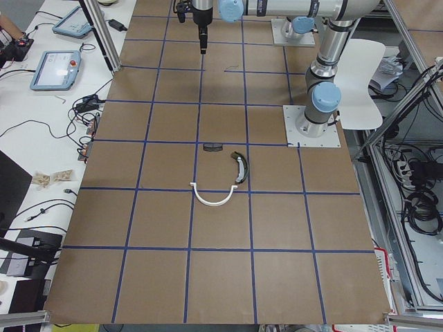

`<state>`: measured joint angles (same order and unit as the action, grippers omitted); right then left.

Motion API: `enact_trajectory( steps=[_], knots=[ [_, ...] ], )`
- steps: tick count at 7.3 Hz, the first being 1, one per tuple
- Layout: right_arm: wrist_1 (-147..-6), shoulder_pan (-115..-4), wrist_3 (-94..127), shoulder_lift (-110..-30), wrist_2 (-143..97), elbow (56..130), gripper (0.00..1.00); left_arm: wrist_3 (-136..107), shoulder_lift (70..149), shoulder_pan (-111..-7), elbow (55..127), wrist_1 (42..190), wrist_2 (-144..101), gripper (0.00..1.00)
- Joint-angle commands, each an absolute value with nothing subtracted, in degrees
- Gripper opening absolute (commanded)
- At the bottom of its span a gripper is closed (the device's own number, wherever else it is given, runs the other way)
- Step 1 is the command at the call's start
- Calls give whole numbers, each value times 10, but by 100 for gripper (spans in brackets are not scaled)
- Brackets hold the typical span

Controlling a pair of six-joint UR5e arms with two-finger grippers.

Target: Place bearing gear from tray to pile

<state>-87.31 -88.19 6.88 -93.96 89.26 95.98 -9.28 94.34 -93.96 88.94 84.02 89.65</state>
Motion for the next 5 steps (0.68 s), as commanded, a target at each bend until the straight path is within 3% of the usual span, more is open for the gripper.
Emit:
enact_trajectory(
  steps=[1, 5],
  knots=[
    [-873, -876, 69, -936, 894, 960, 100, -93, 944, -940, 889, 840, 897, 100],
    [-884, -671, -41, -925, 910, 958, 100, -93, 943, -940, 891, 840, 897, 100]
  ],
)
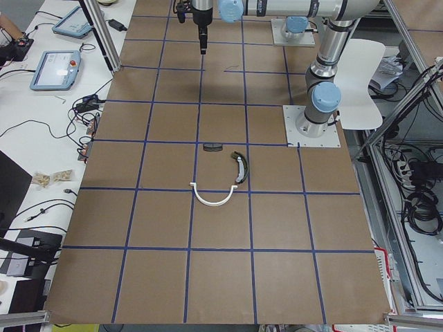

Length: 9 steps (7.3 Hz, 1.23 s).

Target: Place bearing gear from tray to pile

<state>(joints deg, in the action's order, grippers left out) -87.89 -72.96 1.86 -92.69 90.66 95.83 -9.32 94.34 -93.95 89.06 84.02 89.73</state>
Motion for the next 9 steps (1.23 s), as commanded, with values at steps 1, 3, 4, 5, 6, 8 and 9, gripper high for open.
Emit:
enact_trajectory(
  steps=[1, 3, 4, 5, 6, 8, 9],
  knots=[
    [-900, -627, -63, -912, 936, 959, 100, -93, 943, -940, 891, 840, 897, 100],
    [-965, -553, -200, -871, 946, 956, 100, -93, 943, -940, 892, 840, 897, 100],
    [-1003, -520, -230, -848, 947, 956, 100, -93, 943, -940, 892, 840, 897, 100],
    [-1033, -486, -264, -816, 945, 953, 100, -93, 943, -940, 892, 840, 897, 100],
    [-1069, -460, -296, -788, 945, 949, 100, -92, 943, -940, 892, 840, 897, 100],
    [-1132, -419, -339, -746, 944, 949, 100, -93, 943, -940, 892, 840, 897, 100],
    [-1184, -415, -351, -717, 946, 948, 100, -92, 943, -940, 892, 840, 897, 100]
  ],
)
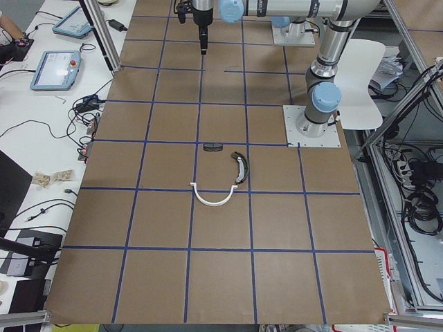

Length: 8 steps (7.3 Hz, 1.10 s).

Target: Place bearing gear from tray to pile

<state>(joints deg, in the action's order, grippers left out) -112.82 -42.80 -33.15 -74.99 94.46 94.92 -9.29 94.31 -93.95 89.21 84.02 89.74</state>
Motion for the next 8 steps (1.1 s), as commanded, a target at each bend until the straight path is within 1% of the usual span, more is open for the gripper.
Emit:
enact_trajectory(
  steps=[1, 3, 5, 7, 8],
  knots=[
    [-1196, -406, -366, -694, 945, 937, 100, -92, 943, -940, 891, 840, 896, 100],
    [-1196, -382, -376, -629, 940, 898, 100, -93, 944, -940, 891, 840, 897, 100],
    [-1197, -381, -383, -582, 940, 864, 100, -93, 944, -940, 891, 840, 896, 100],
    [-1197, -381, -377, -549, 939, 853, 100, -92, 946, -940, 890, 840, 896, 100],
    [-1197, -381, -374, -539, 939, 851, 97, -93, 945, -940, 890, 840, 896, 100]
  ],
)
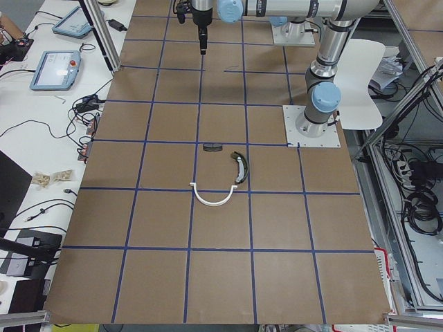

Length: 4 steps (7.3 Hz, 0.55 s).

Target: Place bearing gear from tray to pile

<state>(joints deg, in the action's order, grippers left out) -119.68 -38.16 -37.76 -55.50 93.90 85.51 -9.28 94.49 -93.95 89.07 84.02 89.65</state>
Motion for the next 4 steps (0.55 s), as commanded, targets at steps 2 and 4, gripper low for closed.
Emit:
enact_trajectory(
  steps=[2, 4],
  knots=[
    [-1205, -381, -361, -530, 937, 851, 92, -93, 944, -940, 891, 840, 897, 100],
    [-1217, -382, -361, -525, 936, 852, 76, -93, 947, -940, 890, 839, 896, 100]
  ],
)
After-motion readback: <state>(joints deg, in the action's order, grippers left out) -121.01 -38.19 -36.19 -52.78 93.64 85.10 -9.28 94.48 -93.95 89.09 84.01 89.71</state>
